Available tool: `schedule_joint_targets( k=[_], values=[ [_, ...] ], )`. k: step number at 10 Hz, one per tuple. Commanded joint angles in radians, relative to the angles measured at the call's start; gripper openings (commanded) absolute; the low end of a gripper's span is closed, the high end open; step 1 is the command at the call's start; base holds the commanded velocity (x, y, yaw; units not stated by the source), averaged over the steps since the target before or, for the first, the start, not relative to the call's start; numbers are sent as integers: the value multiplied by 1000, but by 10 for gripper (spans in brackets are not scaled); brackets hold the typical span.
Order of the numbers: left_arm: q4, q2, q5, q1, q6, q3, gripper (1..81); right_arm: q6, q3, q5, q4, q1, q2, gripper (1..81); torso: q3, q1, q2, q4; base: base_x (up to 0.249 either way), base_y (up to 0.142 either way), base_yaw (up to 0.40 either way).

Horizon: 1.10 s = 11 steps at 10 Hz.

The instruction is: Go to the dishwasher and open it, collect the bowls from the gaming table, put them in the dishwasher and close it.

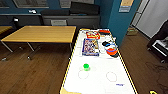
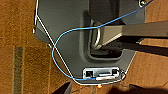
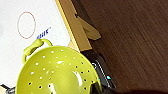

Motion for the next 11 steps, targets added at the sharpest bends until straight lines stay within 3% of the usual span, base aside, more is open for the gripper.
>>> schedule_joint_targets(
  k=[1, 3, 7, 8, 11],
  values=[
    [8, -30, 46, -5, 0, 49, 811, -76, 79, -25, -5, -63, -82, 10, 0, 0, 0, 0, 0, 0, 0],
    [8, -120, 41, -20, 0, 183, 811, -107, 137, 132, -23, -247, -69, 10, 0, 0, 0, 0, 0, 0, 0],
    [8, -301, 41, -71, 0, 423, 811, -107, 127, 457, -132, -583, 38, 10, 0, 0, 0, 0, 0, 0, 0],
    [7, -352, 41, -87, -1, 482, 811, -105, 82, 513, -152, -640, 89, 10, 0, 0, 0, 0, 0, 0, 0],
    [-5, -535, 41, -138, -3, 678, 811, -107, -1, 579, -169, -740, 260, 10, 0, 0, 0, 0, 0, 0, 0]
  ],
)
